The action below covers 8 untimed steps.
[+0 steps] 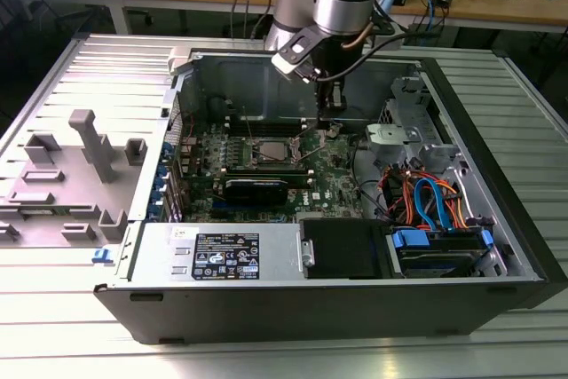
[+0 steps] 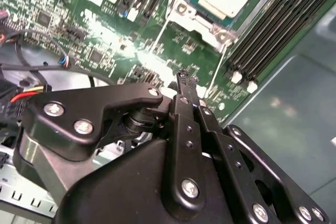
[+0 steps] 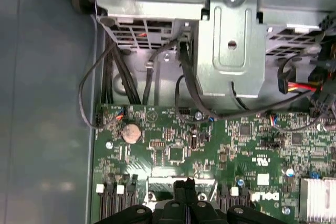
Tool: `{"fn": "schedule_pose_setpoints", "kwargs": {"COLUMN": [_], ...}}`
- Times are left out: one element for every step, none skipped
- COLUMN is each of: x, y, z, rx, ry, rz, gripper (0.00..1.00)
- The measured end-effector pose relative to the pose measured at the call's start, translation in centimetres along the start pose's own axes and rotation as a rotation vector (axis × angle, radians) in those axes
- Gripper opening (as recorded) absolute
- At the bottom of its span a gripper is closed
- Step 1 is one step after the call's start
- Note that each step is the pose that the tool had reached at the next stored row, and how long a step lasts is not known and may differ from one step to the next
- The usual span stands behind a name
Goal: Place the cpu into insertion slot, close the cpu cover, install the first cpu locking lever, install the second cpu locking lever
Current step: 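Close the cpu cover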
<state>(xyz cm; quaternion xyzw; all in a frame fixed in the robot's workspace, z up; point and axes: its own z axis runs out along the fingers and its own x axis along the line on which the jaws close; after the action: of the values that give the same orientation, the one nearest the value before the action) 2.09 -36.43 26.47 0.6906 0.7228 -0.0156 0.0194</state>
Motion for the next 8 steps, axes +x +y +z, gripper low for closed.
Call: {"fn": "schedule_pose_setpoints", "kwargs": {"x": [-0.01,-0.02,-0.03,-0.04,-0.05,-0.06,-0.06,-0.07], "y": [0.20,0.40,0.69,0.99,1.22,1.32,1.39,1.46], "z": [0.00,0.00,0.01,0.01,0.01,0.01,0.01,0.01], "rx": [0.0000,0.0000,0.0000,0.0000,0.0000,0.0001,0.0001,0.0001], "ry": [0.0000,-0.0001,-0.0001,-0.0001,-0.0001,-0.0001,-0.0001,-0.0001], "rz": [0.000,0.000,0.000,0.000,0.000,0.000,0.000,0.000], "gripper": [0.11,0.11,0.11,0.11,0.11,0.11,0.11,0.11]}}
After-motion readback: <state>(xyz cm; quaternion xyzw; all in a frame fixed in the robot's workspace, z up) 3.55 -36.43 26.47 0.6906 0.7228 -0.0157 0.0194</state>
